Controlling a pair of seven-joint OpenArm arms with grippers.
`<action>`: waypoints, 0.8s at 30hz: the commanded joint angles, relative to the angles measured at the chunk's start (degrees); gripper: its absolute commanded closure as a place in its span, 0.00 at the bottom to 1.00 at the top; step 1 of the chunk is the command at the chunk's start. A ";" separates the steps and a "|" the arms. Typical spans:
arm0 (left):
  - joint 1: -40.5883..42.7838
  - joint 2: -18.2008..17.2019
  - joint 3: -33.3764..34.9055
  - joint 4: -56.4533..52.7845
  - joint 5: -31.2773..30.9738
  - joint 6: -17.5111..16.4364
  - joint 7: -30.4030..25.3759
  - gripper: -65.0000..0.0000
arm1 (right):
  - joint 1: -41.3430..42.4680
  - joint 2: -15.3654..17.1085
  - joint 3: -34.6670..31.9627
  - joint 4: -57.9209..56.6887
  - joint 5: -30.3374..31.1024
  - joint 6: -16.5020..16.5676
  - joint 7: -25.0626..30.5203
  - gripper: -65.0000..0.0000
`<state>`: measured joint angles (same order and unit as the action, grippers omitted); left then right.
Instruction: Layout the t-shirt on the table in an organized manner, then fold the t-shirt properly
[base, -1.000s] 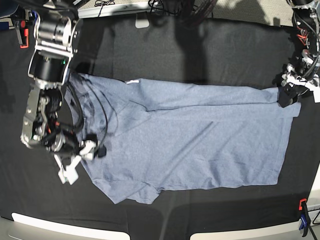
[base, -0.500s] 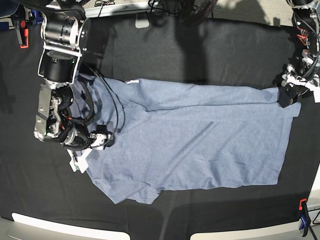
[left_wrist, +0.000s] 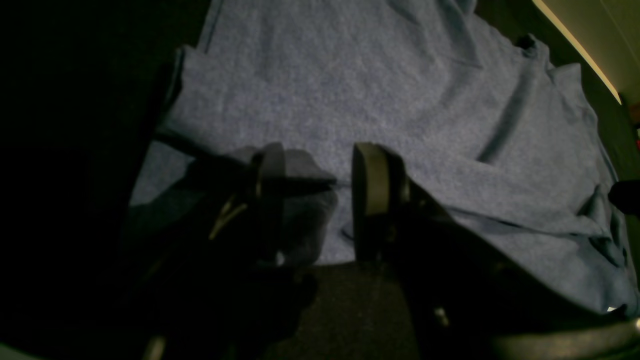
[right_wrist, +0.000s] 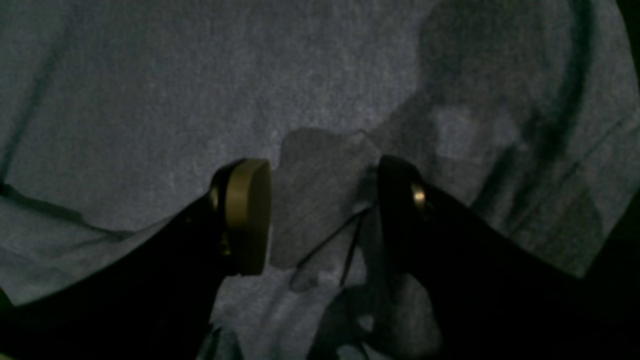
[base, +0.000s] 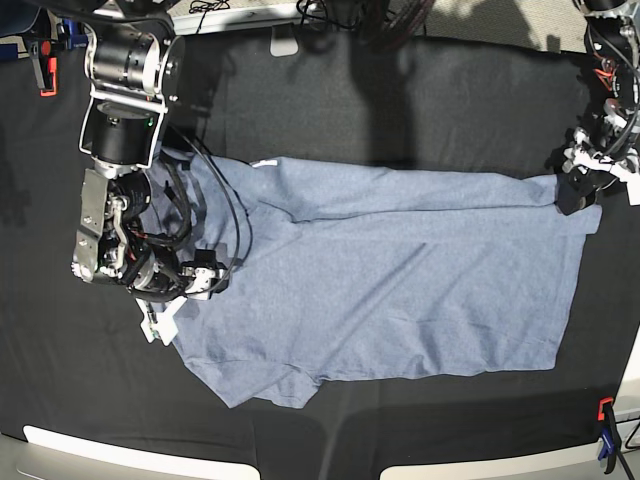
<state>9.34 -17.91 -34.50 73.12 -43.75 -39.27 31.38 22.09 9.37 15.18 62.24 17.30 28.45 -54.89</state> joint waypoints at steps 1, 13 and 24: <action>-0.42 -0.98 -0.31 0.87 -1.31 -0.73 -1.38 0.68 | 1.86 0.46 0.13 0.83 0.42 0.04 0.85 0.49; -0.39 -0.98 -0.31 0.85 -1.31 -0.73 -1.38 0.68 | 1.38 0.46 0.13 0.83 -0.79 0.04 -1.11 0.51; 0.20 -0.98 -0.31 0.83 -1.31 -0.73 -1.40 0.68 | 1.07 0.48 0.13 0.83 -0.70 0.76 -0.07 0.82</action>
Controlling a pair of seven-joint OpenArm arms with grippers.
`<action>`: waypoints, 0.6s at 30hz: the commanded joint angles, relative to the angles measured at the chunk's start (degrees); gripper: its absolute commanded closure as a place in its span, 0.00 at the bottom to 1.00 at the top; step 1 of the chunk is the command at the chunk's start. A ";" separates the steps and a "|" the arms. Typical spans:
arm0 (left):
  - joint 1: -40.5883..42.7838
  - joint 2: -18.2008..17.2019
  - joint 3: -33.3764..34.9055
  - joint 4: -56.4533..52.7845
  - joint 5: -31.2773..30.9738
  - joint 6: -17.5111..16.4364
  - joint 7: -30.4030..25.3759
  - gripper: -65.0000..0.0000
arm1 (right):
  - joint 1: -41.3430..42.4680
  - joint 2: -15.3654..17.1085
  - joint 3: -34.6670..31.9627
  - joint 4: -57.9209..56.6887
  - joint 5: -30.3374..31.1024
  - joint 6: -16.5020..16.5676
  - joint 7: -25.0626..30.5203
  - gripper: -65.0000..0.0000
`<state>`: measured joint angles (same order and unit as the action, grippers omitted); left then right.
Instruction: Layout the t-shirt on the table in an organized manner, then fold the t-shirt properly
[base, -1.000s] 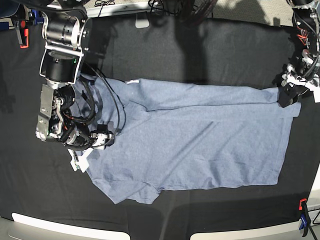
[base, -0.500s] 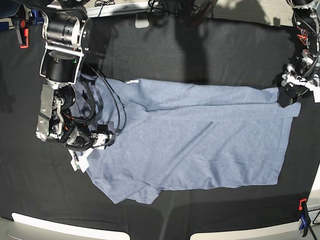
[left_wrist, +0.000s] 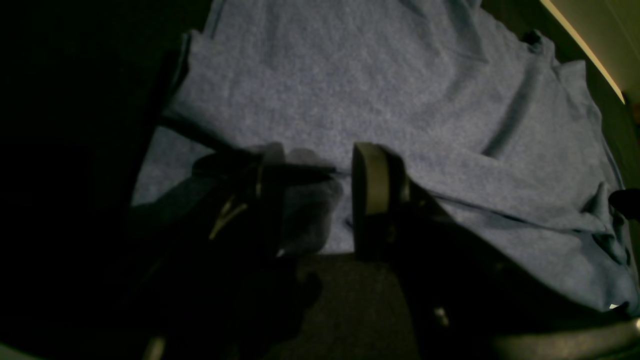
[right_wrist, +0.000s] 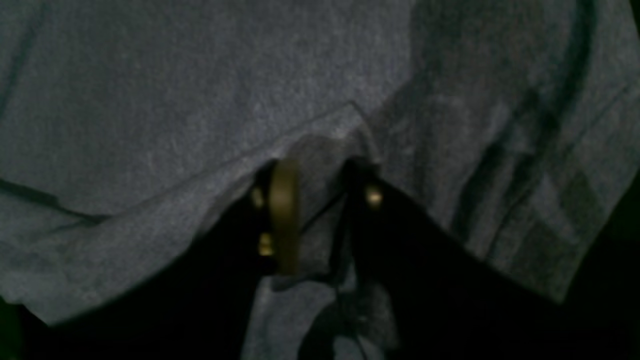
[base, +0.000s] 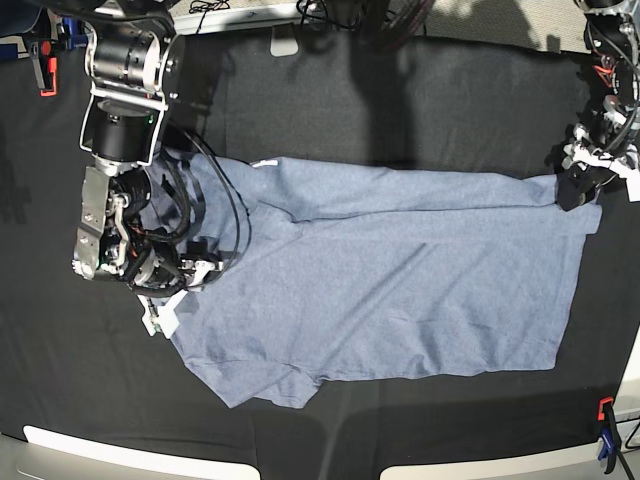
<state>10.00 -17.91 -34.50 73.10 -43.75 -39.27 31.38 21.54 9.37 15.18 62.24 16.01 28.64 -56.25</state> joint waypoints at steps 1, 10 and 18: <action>-0.46 -0.98 -0.31 0.85 -1.31 -0.73 -1.40 0.68 | 1.62 0.48 0.13 0.83 0.59 1.42 2.03 0.89; -0.46 -0.98 -0.31 0.85 -1.31 -0.73 -1.40 0.68 | 1.75 0.46 0.13 6.75 0.72 5.97 1.20 0.99; -0.48 -0.98 -0.31 0.85 -1.31 -0.73 -1.42 0.68 | -2.97 -0.85 0.13 15.87 4.50 6.08 -1.81 0.99</action>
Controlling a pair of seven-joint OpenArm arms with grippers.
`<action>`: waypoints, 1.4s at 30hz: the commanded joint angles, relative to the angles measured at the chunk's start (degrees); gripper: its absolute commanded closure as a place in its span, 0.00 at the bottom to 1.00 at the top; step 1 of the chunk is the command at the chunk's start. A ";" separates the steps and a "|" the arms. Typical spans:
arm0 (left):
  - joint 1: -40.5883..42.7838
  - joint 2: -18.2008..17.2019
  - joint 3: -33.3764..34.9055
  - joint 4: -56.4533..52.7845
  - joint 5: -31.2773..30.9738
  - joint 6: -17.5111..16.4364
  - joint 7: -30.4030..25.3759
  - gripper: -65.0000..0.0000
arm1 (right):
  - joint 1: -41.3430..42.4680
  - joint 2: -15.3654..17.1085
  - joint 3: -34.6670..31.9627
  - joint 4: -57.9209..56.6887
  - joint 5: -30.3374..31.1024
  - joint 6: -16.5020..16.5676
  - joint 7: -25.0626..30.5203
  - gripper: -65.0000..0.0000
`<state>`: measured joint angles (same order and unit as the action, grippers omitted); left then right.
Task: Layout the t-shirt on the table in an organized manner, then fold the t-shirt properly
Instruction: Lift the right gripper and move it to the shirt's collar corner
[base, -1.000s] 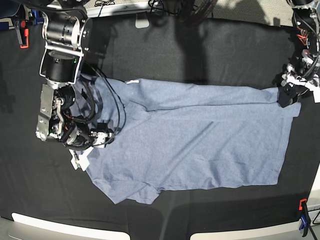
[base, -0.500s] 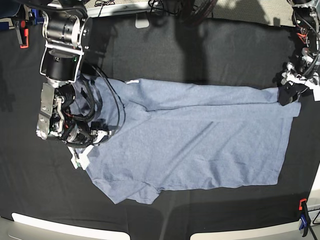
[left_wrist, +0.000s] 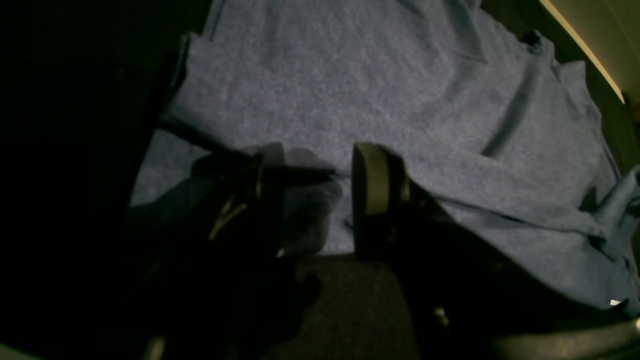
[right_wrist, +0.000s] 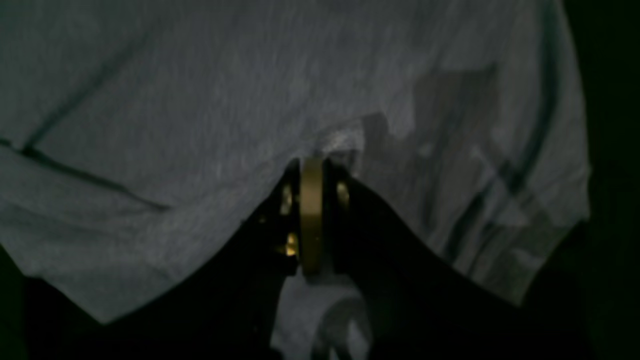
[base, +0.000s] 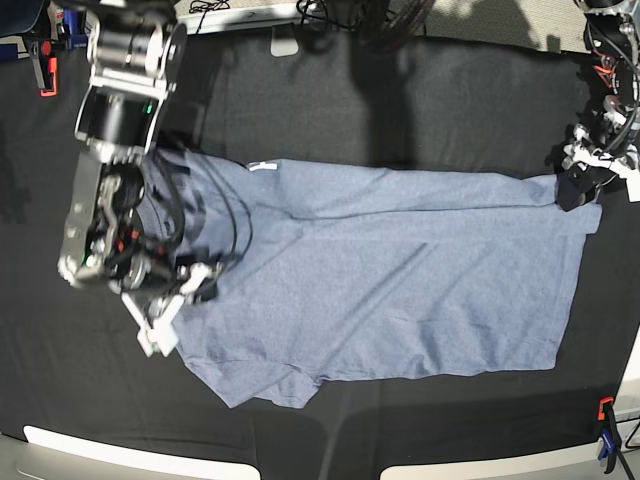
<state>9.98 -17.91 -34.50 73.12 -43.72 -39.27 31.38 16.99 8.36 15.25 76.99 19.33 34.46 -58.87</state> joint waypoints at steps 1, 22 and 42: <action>-0.46 -0.98 -0.31 0.83 -1.33 -0.73 -1.42 0.68 | 0.59 -0.33 0.07 2.14 1.31 0.26 0.83 0.99; -0.44 -1.01 -0.31 0.83 -1.31 -0.73 -1.38 0.68 | -14.25 -13.51 -8.11 16.33 -3.34 -0.63 2.27 0.99; -0.46 -1.01 -0.31 0.83 -1.29 -0.73 -1.40 0.68 | -14.34 -13.07 -8.09 16.44 12.31 5.25 -5.95 0.68</action>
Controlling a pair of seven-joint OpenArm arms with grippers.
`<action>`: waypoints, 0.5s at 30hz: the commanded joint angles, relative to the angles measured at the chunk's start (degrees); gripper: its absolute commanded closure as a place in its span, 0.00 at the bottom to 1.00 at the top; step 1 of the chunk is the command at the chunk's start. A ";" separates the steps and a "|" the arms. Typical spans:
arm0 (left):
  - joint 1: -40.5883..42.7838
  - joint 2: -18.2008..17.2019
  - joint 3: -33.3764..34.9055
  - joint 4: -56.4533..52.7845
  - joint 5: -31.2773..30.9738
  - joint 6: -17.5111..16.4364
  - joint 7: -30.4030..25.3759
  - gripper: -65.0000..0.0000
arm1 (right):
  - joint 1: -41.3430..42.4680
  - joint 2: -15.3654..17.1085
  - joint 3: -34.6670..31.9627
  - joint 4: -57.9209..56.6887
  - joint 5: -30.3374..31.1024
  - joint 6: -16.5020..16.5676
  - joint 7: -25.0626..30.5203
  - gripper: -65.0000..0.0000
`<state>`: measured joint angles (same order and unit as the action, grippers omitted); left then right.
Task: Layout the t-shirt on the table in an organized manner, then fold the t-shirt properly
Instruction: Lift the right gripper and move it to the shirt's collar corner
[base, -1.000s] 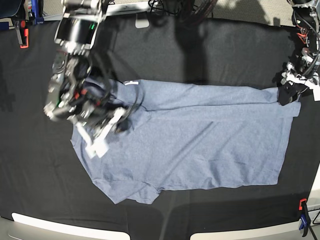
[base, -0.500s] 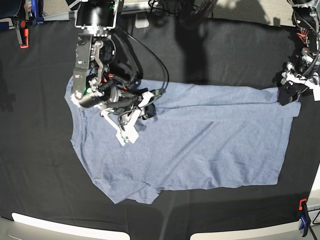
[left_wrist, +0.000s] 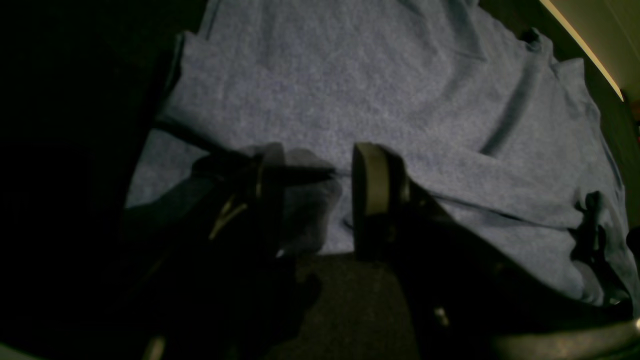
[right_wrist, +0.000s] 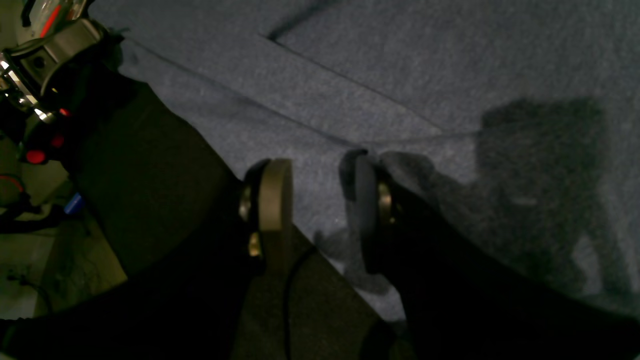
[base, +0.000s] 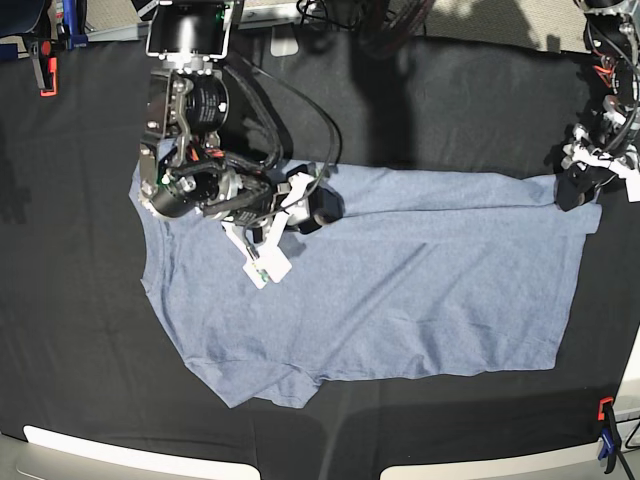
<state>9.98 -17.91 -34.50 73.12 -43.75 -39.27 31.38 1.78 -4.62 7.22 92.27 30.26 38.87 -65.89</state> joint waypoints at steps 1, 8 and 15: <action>-0.46 -1.01 -0.31 0.83 -1.27 -0.73 -1.40 0.68 | 0.35 -0.11 -0.07 1.27 1.33 0.83 1.07 0.68; -0.48 -1.01 -0.31 0.83 -1.29 -0.73 -1.42 0.68 | -9.01 1.75 -0.07 10.91 1.51 1.13 1.09 0.68; -0.46 -1.01 -0.31 0.83 -1.29 -0.73 -1.38 0.68 | -19.12 5.62 0.85 14.12 -2.86 1.13 1.09 0.68</action>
<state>10.00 -17.89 -34.50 73.12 -43.77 -39.27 31.38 -18.28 0.95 8.12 105.38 25.78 39.51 -66.15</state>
